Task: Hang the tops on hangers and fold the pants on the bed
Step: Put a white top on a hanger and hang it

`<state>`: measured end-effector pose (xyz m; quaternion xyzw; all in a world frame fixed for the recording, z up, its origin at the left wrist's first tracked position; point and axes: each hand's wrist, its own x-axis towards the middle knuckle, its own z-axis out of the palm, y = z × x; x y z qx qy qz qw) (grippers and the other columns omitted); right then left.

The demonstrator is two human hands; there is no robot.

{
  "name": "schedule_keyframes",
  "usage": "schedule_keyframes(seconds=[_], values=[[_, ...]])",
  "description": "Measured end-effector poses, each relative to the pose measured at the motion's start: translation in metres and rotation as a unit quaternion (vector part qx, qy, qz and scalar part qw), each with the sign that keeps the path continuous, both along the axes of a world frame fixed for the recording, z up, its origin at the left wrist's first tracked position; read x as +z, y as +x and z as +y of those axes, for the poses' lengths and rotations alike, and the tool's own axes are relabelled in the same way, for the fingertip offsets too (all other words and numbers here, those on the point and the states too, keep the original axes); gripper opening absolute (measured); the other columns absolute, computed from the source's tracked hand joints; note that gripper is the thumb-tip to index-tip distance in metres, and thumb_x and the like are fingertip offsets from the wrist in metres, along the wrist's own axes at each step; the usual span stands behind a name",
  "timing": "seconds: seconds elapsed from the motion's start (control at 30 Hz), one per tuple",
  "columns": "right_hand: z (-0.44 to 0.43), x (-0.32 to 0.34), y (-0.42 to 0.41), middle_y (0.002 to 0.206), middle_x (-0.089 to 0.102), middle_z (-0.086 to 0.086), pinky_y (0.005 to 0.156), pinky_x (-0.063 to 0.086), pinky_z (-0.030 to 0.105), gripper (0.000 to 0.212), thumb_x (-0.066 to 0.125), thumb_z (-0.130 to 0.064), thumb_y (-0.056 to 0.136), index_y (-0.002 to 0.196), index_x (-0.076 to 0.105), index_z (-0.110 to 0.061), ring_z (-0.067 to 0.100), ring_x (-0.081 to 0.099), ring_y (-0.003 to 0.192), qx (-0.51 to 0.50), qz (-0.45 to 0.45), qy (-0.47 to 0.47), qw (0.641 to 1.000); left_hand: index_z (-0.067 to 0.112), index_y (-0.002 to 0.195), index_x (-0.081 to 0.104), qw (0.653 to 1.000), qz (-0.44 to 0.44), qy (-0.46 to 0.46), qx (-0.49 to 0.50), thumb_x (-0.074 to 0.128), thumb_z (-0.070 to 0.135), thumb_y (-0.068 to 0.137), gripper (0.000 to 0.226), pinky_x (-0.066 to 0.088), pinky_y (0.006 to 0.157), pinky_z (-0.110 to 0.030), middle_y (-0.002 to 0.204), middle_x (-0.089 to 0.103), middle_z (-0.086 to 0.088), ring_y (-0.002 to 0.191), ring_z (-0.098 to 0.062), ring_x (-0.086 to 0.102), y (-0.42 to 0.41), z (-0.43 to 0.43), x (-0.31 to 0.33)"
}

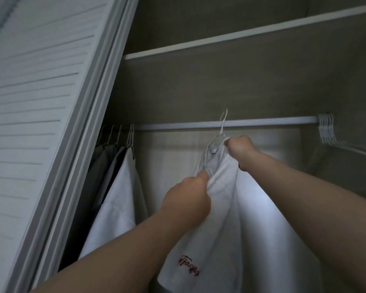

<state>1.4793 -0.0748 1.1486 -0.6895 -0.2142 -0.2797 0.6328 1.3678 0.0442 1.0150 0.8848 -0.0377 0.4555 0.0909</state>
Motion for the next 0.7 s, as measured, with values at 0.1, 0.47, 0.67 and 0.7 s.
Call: schedule_keyframes(seconds=[0.1,0.47,0.67,0.7], values=[[0.007,0.003,0.011,0.071,0.045,0.005,0.054,0.03,0.022,0.005,0.052,-0.008,0.097,0.093,0.051,-0.009,0.017,0.041,0.058,-0.002,-0.004,-0.048,0.999,0.021,0.11,0.043,1.0,-0.007,0.001,0.008,0.042,0.017,0.095,0.016,0.041,0.069,-0.037,0.105,0.059,-0.011,0.093,-0.036,0.059,0.011,0.005,0.004],[0.022,-0.044,-0.013,0.084,0.068,0.013,0.051,0.055,0.028,0.013,0.058,-0.015,0.092,0.097,0.061,-0.003,0.027,0.068,0.065,0.062,0.008,-0.208,0.976,0.026,0.093,0.029,0.996,0.01,0.063,0.065,0.042,0.022,0.093,0.014,0.035,0.064,-0.036,0.081,0.043,0.0,0.071,-0.028,0.045,0.021,0.038,-0.02],[0.03,-0.073,-0.036,0.086,0.055,0.013,0.043,0.054,0.034,0.039,0.043,-0.013,0.099,0.135,0.041,0.0,0.028,0.066,0.062,-0.087,-0.1,-0.382,0.915,0.025,0.101,0.043,0.991,0.0,0.093,0.096,0.043,0.027,0.094,0.007,0.041,0.063,-0.036,0.08,0.048,0.003,0.082,-0.031,0.059,0.005,0.065,-0.026],[0.034,-0.073,-0.035,0.081,0.054,0.011,0.045,0.052,0.031,0.032,0.042,-0.012,0.098,0.127,0.046,0.002,0.024,0.062,0.058,-0.078,-0.118,-0.379,0.915,0.025,0.101,0.042,0.99,0.002,0.097,0.102,0.043,0.028,0.094,0.007,0.041,0.064,-0.036,0.082,0.05,0.001,0.085,-0.032,0.06,0.001,0.067,-0.026]])
